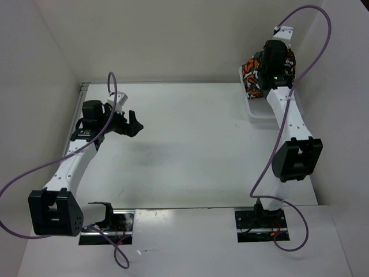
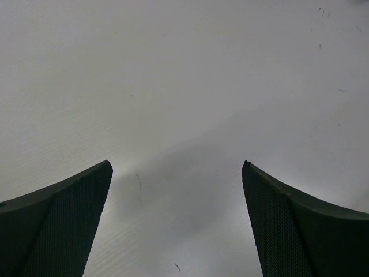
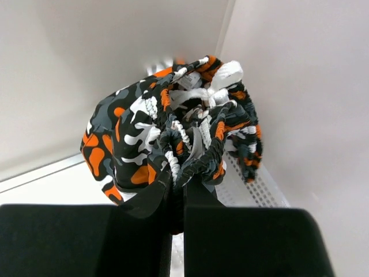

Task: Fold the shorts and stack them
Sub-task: Grab the shorts from the pile, then move the shorts to the center of the board, then flatten the shorts out

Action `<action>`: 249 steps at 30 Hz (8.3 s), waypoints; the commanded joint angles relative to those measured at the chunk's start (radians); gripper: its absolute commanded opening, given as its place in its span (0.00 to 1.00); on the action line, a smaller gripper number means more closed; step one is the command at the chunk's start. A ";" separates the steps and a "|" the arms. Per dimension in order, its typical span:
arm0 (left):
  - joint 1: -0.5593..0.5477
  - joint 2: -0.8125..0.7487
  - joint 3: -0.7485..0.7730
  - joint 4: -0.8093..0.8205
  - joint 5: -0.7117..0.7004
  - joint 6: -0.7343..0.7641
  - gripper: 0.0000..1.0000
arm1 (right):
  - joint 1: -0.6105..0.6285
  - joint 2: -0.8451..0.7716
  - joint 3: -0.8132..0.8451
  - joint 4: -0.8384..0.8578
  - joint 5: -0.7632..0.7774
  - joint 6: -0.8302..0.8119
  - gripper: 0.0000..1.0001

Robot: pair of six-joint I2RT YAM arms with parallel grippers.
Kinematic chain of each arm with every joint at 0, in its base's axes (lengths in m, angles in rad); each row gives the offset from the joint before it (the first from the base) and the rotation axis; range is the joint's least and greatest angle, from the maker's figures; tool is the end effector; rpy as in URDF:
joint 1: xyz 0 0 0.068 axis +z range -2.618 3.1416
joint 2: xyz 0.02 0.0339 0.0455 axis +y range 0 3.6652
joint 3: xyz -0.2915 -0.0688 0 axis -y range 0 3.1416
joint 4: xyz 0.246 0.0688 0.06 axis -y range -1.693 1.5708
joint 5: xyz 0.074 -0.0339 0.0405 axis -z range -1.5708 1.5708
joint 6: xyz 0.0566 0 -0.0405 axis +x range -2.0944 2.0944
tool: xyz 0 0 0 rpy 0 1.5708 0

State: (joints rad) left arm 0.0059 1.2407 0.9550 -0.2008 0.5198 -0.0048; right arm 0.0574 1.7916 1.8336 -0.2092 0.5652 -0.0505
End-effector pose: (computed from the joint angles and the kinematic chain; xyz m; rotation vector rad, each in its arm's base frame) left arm 0.2875 -0.0264 0.3199 0.3101 2.0048 -0.5320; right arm 0.4482 -0.0046 0.4479 0.3223 1.7057 -0.4846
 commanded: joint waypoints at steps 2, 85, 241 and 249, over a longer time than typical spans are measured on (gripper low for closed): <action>0.000 -0.070 -0.036 0.052 0.037 0.005 1.00 | 0.027 -0.079 -0.130 0.016 -0.011 0.000 0.00; 0.045 0.388 0.231 -0.124 -0.138 0.005 1.00 | 0.659 0.077 -0.265 -0.383 -0.786 -0.471 0.90; -0.374 -0.161 -0.259 -0.531 -0.552 0.005 0.72 | 0.805 -0.313 -0.844 -0.790 -0.688 -1.208 0.00; -0.274 0.259 0.077 -0.379 -0.550 0.005 0.76 | 0.553 -0.485 -0.878 -0.141 -0.901 -0.870 0.01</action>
State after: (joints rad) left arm -0.2962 1.3289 0.9730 -0.6422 -0.0322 -0.0029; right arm 0.6544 1.3472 0.9733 -0.6750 -0.2352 -1.0996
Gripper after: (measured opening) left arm 0.764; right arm 0.008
